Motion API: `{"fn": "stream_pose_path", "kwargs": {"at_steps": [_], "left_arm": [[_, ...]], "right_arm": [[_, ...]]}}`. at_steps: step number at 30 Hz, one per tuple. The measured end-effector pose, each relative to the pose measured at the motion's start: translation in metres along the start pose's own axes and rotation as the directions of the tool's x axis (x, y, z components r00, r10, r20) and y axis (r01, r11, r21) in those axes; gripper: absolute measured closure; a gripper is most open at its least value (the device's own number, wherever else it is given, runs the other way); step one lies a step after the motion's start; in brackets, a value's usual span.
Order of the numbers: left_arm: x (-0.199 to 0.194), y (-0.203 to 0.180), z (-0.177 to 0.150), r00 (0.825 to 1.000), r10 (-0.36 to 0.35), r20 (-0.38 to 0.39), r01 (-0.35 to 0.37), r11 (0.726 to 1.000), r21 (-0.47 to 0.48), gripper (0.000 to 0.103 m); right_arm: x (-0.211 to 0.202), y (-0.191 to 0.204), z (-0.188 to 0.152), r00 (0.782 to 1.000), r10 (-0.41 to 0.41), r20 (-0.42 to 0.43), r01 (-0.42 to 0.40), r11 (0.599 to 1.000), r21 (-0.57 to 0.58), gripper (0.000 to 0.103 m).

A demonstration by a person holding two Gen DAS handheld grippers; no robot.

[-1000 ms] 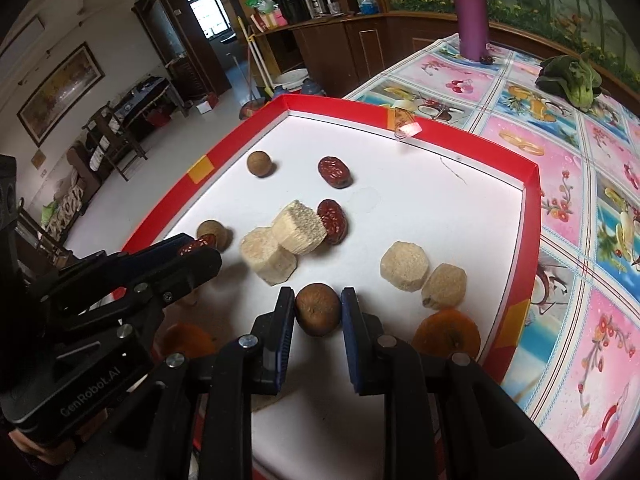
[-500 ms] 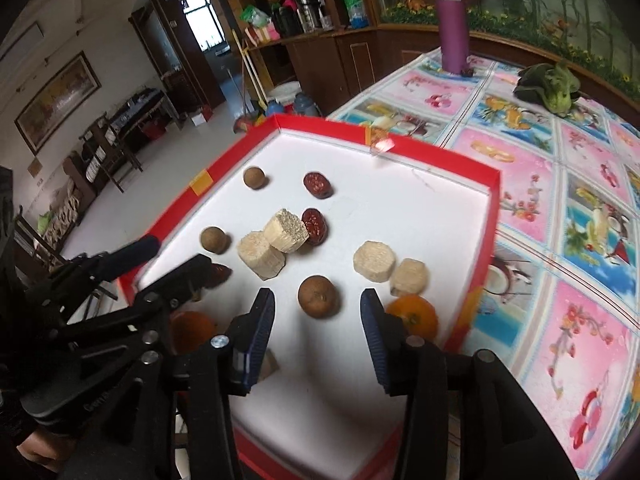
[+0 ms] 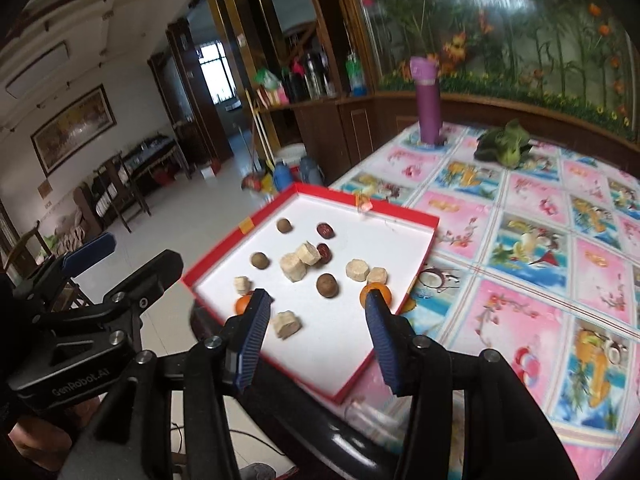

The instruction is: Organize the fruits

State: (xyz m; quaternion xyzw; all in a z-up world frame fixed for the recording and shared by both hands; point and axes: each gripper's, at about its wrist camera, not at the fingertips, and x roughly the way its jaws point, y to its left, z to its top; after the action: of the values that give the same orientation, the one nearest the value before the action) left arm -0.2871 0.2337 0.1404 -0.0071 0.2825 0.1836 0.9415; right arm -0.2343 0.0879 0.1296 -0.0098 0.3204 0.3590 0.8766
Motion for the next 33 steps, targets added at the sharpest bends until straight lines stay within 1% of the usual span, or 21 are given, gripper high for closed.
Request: {"fn": "stream_pose_path", "kwargs": {"at_steps": [1, 2, 3, 4, 8, 11, 12, 14, 16, 18, 22, 25, 29, 31, 33], "left_arm": [[-0.010, 0.000, -0.001, 1.000, 0.011, 0.015, -0.011, 1.000, -0.008, 0.004], [-0.019, 0.000, -0.002, 0.999, 0.023, 0.029, -0.022, 1.000, -0.018, 0.000], [-0.030, 0.000, -0.004, 0.998, 0.037, 0.045, -0.035, 0.999, -0.031, 0.000], [-0.042, 0.000, -0.007, 0.997, 0.049, 0.062, -0.046, 0.998, -0.043, 0.000], [-0.071, -0.003, -0.014, 0.994, 0.087, 0.073, -0.082, 0.994, -0.072, 0.000], [-0.092, -0.008, -0.020, 0.987, 0.126, 0.096, -0.118, 0.990, -0.080, 0.000], [-0.101, -0.010, -0.023, 0.983, 0.139, 0.116, -0.130, 0.988, -0.082, 0.000], [-0.113, -0.012, -0.025, 0.978, 0.141, 0.150, -0.129, 0.988, -0.086, 0.000], [-0.121, -0.013, -0.024, 0.979, 0.111, 0.174, -0.097, 0.991, -0.088, 0.000], [-0.124, -0.016, -0.018, 0.978, 0.104, 0.183, -0.089, 0.992, -0.087, 0.000], [-0.126, -0.023, -0.011, 0.972, 0.122, 0.201, -0.111, 0.992, -0.065, 0.000], [-0.121, -0.023, -0.009, 0.973, 0.132, 0.189, -0.121, 0.990, -0.069, 0.000], [-0.108, -0.019, -0.010, 0.974, 0.152, 0.167, -0.138, 0.986, -0.091, 0.000], [-0.100, -0.018, -0.012, 0.975, 0.161, 0.150, -0.148, 0.984, -0.097, 0.000], [-0.087, -0.015, -0.014, 0.979, 0.164, 0.117, -0.153, 0.983, -0.101, 0.000]], "right_arm": [[-0.009, 0.000, -0.003, 1.000, -0.001, 0.018, 0.001, 1.000, 0.002, 0.046], [-0.021, 0.001, -0.007, 0.999, 0.002, 0.043, -0.002, 1.000, 0.003, 0.044], [-0.030, 0.003, -0.011, 0.998, 0.001, 0.061, -0.001, 1.000, 0.001, 0.042], [-0.038, 0.004, -0.014, 0.997, -0.003, 0.076, 0.003, 1.000, -0.002, 0.041], [-0.069, 0.011, -0.027, 0.992, -0.023, 0.128, 0.025, 1.000, -0.011, 0.039], [-0.092, 0.012, -0.036, 0.982, -0.033, 0.185, 0.033, 0.999, 0.002, 0.031], [-0.097, 0.012, -0.039, 0.979, -0.041, 0.202, 0.041, 0.999, 0.003, 0.027], [-0.107, 0.012, -0.041, 0.970, -0.056, 0.235, 0.058, 0.998, -0.002, 0.026], [-0.114, 0.010, -0.040, 0.965, -0.059, 0.255, 0.060, 0.998, 0.003, 0.026], [-0.118, 0.006, -0.036, 0.958, -0.058, 0.282, 0.056, 0.998, 0.015, 0.026], [-0.119, -0.003, -0.031, 0.950, -0.037, 0.311, 0.022, 0.998, 0.052, 0.025], [-0.112, -0.004, -0.031, 0.944, -0.045, 0.326, 0.030, 0.998, 0.051, 0.023], [-0.091, -0.007, -0.032, 0.961, -0.040, 0.274, 0.031, 0.999, 0.038, 0.023], [-0.084, -0.010, -0.033, 0.964, -0.047, 0.261, 0.036, 0.998, 0.046, 0.023], [-0.076, -0.013, -0.035, 0.967, -0.050, 0.249, 0.038, 0.998, 0.052, 0.023]]}}
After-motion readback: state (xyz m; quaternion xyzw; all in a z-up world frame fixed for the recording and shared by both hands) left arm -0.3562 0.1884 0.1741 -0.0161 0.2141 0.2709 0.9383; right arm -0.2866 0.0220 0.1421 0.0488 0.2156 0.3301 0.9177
